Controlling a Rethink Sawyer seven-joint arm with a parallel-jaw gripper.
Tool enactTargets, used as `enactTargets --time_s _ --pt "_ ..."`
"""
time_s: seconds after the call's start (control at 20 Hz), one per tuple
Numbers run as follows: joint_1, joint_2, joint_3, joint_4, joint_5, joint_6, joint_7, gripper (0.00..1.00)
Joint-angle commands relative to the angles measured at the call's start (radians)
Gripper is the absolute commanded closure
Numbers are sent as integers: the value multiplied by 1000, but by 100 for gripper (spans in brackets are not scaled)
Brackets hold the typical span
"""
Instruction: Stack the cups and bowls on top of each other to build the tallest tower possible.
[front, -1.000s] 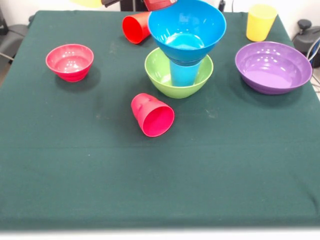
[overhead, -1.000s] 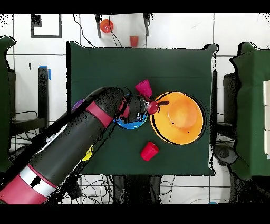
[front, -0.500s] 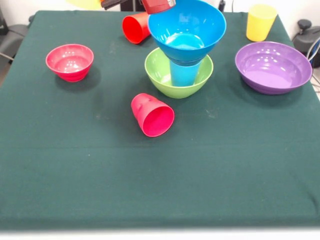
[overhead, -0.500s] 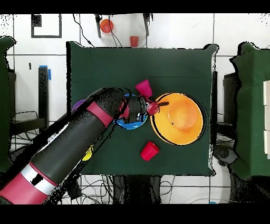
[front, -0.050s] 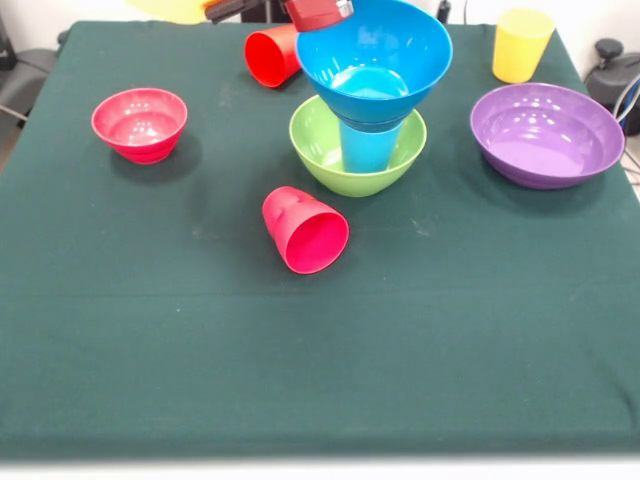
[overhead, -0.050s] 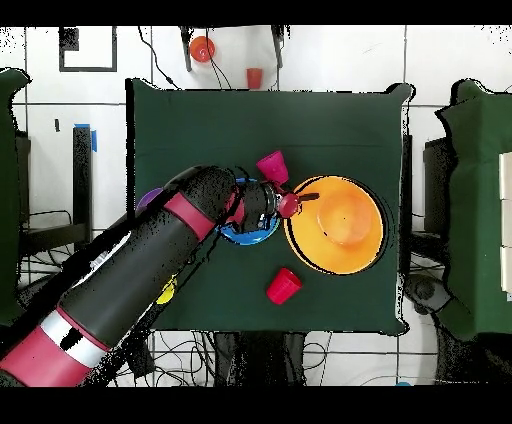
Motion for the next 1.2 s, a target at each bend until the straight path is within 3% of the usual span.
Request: enactTargets --time_s 0.05,1.2 --pt "9 45 97 -37 65 66 217 100" --pt "51 38 85 -37 133 167 177 100"
